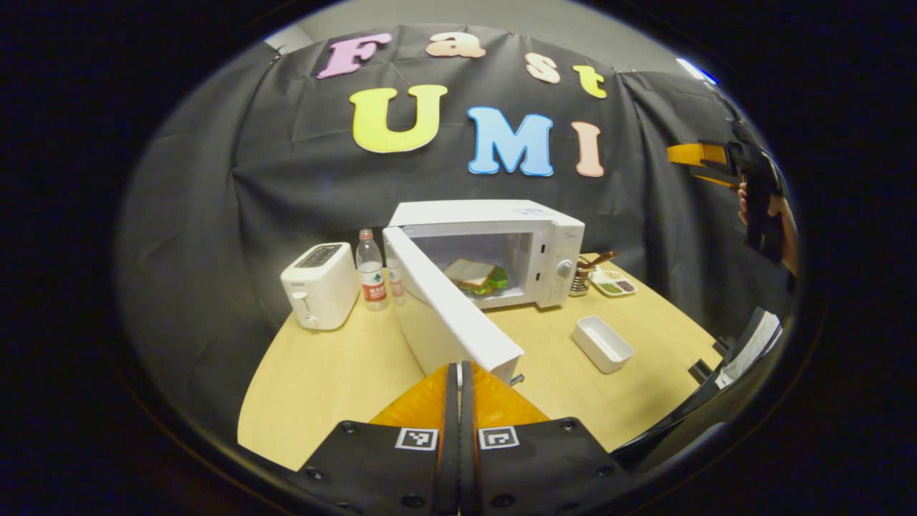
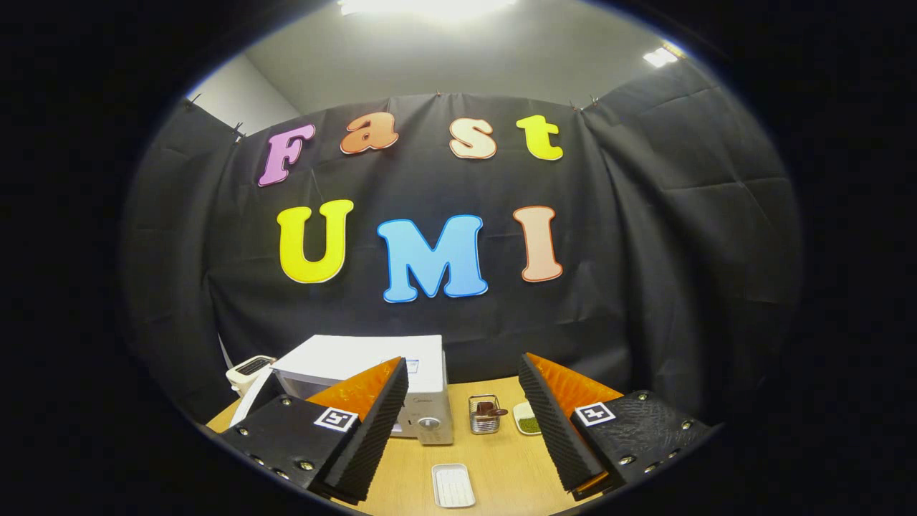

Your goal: Open the microwave oven with the left hand, put the food in, and close the microwave oven.

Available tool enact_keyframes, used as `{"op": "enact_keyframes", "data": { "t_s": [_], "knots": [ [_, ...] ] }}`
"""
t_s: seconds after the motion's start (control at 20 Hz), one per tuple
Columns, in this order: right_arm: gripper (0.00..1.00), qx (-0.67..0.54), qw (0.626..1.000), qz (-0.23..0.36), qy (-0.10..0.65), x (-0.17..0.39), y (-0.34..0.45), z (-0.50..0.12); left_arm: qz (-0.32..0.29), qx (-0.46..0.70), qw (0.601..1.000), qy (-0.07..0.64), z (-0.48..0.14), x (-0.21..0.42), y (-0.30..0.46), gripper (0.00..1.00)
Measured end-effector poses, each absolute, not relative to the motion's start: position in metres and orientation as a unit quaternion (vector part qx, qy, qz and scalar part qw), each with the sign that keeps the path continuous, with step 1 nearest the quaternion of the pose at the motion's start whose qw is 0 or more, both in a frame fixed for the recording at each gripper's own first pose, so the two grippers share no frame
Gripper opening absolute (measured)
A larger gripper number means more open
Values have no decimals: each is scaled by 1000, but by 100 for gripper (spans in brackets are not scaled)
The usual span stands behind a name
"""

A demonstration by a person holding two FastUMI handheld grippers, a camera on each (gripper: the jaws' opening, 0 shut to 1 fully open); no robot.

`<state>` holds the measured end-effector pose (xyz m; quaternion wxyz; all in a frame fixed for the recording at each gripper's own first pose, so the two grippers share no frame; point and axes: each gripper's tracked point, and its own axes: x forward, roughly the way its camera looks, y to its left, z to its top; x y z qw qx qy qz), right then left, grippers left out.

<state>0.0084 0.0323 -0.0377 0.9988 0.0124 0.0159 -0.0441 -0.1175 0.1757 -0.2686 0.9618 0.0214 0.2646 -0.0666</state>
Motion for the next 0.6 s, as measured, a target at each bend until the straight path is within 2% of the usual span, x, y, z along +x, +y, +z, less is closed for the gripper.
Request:
{"op": "enact_keyframes", "data": {
  "t_s": [0.6],
  "knots": [
    [94,16,997,-68,24,29,-13,-41,-121,18,960,252,-275,-62,88,7]
  ]
}}
